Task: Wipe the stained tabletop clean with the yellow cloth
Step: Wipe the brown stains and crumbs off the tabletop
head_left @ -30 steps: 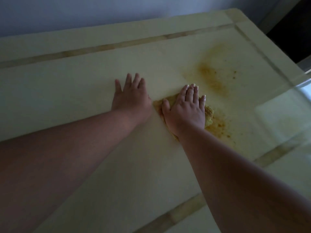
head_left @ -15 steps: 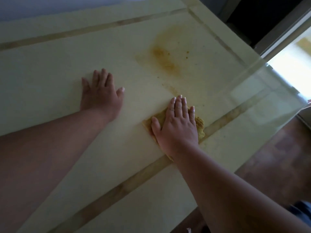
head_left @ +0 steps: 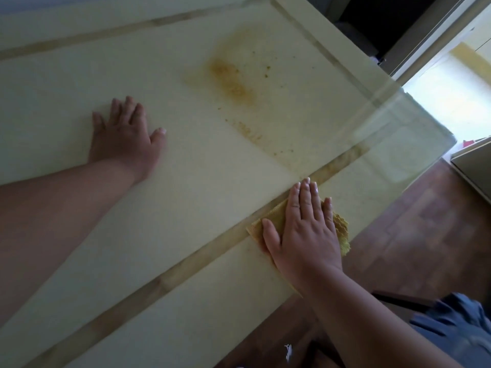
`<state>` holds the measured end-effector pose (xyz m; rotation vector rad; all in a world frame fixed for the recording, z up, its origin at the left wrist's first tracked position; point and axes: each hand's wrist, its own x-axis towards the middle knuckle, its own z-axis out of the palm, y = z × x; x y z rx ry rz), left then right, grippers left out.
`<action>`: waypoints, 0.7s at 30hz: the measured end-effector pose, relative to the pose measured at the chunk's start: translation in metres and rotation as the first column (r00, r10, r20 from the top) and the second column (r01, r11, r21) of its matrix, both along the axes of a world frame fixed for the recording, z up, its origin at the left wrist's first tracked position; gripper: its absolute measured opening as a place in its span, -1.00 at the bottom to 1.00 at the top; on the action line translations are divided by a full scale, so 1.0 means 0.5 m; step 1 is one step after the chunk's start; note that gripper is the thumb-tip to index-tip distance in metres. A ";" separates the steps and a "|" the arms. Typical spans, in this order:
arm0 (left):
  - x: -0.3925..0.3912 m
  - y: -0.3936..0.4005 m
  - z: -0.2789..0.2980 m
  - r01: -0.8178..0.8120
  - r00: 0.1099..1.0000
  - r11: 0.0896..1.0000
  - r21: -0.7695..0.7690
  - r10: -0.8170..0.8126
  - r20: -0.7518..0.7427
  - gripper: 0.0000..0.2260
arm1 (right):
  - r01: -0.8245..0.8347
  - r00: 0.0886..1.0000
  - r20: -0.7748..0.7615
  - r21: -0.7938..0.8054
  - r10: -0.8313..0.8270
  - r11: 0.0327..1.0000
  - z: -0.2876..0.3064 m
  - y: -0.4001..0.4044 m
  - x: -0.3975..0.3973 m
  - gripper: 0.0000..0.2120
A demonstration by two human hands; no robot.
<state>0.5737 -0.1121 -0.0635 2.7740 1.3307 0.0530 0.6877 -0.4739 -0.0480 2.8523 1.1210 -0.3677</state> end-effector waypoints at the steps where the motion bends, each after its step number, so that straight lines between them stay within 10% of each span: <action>1: 0.000 0.001 0.000 0.004 1.000 1.000 0.005 -0.003 -0.006 -0.26 | 0.002 1.000 0.001 -0.005 -0.002 1.000 0.000 -0.008 -0.001 -0.07; 21: 0.007 0.005 0.001 -0.002 0.998 1.000 0.016 0.003 -0.062 -0.20 | 0.007 1.000 -0.010 0.114 -0.006 0.993 -0.022 0.020 0.031 -0.06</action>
